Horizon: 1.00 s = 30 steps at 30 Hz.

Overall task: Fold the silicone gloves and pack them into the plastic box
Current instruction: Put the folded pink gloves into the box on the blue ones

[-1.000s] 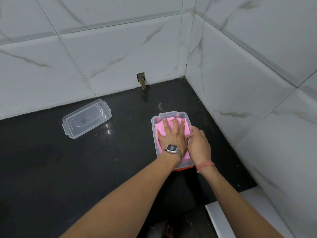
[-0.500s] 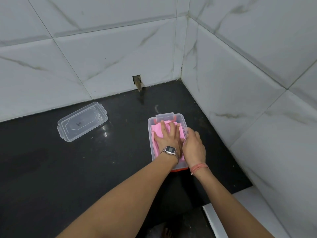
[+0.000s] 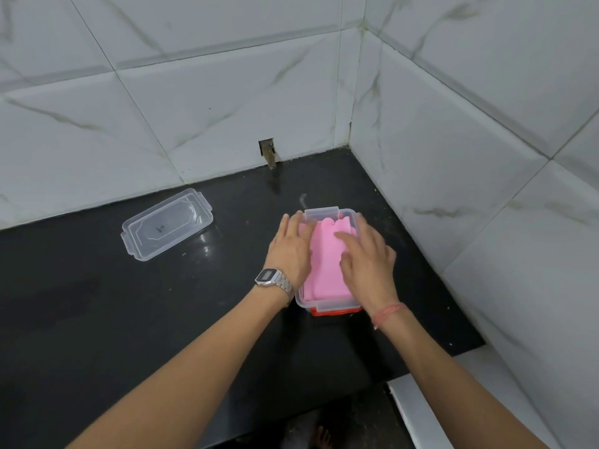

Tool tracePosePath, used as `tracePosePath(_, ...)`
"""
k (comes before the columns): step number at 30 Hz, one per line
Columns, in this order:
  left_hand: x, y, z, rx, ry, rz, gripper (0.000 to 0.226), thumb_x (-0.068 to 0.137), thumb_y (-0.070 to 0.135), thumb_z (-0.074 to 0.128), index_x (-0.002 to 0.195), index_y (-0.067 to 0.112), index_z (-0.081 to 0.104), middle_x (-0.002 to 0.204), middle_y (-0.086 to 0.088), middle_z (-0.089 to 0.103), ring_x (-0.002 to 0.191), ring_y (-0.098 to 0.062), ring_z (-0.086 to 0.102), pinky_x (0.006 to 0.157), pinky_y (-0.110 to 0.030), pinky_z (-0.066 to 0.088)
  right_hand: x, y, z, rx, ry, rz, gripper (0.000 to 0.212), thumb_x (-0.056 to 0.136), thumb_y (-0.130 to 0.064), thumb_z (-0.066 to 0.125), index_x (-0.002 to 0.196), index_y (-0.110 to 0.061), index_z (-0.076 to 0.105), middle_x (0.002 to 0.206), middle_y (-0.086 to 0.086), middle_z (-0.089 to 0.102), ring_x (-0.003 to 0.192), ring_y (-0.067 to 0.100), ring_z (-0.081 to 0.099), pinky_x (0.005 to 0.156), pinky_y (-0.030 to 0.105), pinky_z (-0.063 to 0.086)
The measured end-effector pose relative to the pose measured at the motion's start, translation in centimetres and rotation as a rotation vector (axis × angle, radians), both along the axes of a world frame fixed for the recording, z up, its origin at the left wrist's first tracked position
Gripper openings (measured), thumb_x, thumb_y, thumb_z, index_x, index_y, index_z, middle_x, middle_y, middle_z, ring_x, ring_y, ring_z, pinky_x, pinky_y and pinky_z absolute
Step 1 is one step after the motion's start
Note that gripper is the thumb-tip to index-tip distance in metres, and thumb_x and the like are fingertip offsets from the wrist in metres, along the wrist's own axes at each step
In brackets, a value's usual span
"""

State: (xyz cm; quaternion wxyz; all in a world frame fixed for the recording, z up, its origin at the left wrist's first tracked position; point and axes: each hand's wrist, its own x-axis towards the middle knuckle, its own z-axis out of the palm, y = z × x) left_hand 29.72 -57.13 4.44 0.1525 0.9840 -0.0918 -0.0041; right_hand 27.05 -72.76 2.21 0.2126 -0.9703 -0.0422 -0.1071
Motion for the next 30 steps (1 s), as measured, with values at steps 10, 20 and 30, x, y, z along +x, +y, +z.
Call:
tracePosePath(10, 3.6, 0.2, 0.8, -0.065, 0.269, 0.196, 0.074, 0.079, 0.013, 0.072, 0.14, 0.013, 0.029, 0.134, -0.014, 0.036, 0.103, -0.033, 0.057, 0.081, -0.04, 0.051, 4.9, -1.2, -0.4, 0.632, 0.537, -0.27, 0.031, 0.09, -0.02, 0.067, 0.116, -0.02, 0.05, 0.118, 0.006, 0.06, 0.091, 0.017, 0.055, 0.078, 0.035, 0.047)
tracePosePath(20, 5.0, -0.4, 0.2, -0.095, 0.283, 0.285, 0.059, 0.075, 0.011, 0.074, 0.12, 0.013, 0.035, 0.119, -0.014, 0.052, 0.095, -0.034, 0.059, 0.066, -0.038, 0.044, 5.0, -0.2, -0.5, 0.329, 0.505, -0.362, 0.042, 0.088, -0.029, 0.071, 0.121, -0.013, 0.051, 0.117, 0.011, 0.063, 0.1, 0.028, 0.064, 0.08, 0.037, 0.052)
tracePosePath(30, 4.2, -1.1, -0.5, -0.075, 0.138, 0.258, 0.044, 0.086, 0.01, 0.06, 0.124, 0.011, 0.037, 0.123, -0.015, 0.047, 0.099, -0.034, 0.057, 0.07, -0.041, 0.048, 5.0, 0.1, 0.0, 0.22, 0.468, -0.331, 0.045, 0.087, -0.03, 0.072, 0.121, -0.012, 0.049, 0.115, 0.011, 0.064, 0.094, 0.027, 0.065, 0.067, 0.03, 0.049)
